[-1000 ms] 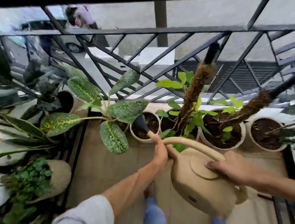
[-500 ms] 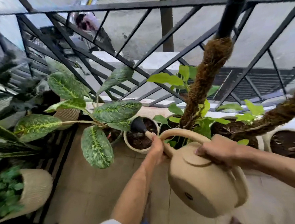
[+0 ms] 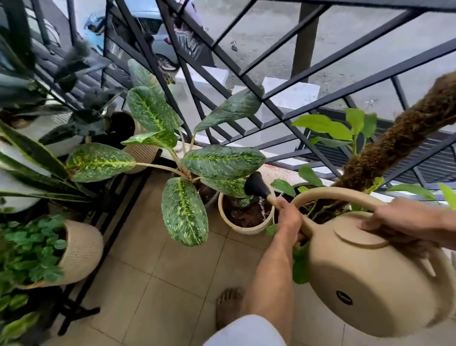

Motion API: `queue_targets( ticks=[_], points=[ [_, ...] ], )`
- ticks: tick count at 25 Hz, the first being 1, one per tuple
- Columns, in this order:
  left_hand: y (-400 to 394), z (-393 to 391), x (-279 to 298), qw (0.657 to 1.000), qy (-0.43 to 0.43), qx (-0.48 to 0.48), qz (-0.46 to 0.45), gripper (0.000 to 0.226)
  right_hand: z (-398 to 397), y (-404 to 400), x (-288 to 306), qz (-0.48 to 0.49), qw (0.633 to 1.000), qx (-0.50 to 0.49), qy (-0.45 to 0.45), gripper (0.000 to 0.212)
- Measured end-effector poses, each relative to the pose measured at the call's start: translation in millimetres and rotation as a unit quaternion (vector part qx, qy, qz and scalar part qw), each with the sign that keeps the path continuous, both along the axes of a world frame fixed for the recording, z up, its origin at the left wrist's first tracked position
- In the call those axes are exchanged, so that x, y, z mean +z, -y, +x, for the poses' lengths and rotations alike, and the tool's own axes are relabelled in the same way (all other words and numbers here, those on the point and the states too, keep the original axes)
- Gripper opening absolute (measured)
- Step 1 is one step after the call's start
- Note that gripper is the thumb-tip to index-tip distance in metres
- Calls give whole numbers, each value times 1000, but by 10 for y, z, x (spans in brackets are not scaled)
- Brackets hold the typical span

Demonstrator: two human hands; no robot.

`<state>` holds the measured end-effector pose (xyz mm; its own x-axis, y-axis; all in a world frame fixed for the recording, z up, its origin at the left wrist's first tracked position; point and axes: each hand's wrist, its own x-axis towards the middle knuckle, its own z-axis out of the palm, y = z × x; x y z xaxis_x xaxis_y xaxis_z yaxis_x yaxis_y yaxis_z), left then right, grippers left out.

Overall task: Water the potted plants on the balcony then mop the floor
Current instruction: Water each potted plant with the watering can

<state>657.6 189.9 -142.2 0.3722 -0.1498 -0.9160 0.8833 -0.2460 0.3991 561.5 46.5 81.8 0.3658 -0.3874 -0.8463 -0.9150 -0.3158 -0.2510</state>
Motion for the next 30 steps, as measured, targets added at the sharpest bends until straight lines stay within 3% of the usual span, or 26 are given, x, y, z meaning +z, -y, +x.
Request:
queue_targets(
  ticks=[3,5,8,10,12,15,23,28,30],
  points=[
    [76,17,-394,1000,11,4,5,133,-54,-35,-12,-8,1000,1,-2,47],
    [10,15,-49,1000,4,-16,3,155,-102,-42,-24,-18,1000,7,6,50],
    [-77,56,232,1000,28,-11,-3,135,-129,-98,-37,-16,1000,15,12,56],
    [-92,135,17,999,29,-22,1,146,-92,-130,-50,-22,1000,13,12,58],
    [-28,200,-473,999,45,-8,12,142,-34,-171,-55,-15,1000,11,17,56],
    [-149,260,-428,997,61,-27,26,144,4,-248,-36,-10,1000,16,25,57],
    [-352,128,438,989,145,21,35,167,-278,-285,-66,7,996,38,78,55],
    [-362,-216,1043,982,153,112,26,137,-635,-215,-157,-48,990,74,108,51],
    [-313,-360,1148,979,171,112,21,138,-822,-156,-168,-75,988,80,112,53]
  ],
)
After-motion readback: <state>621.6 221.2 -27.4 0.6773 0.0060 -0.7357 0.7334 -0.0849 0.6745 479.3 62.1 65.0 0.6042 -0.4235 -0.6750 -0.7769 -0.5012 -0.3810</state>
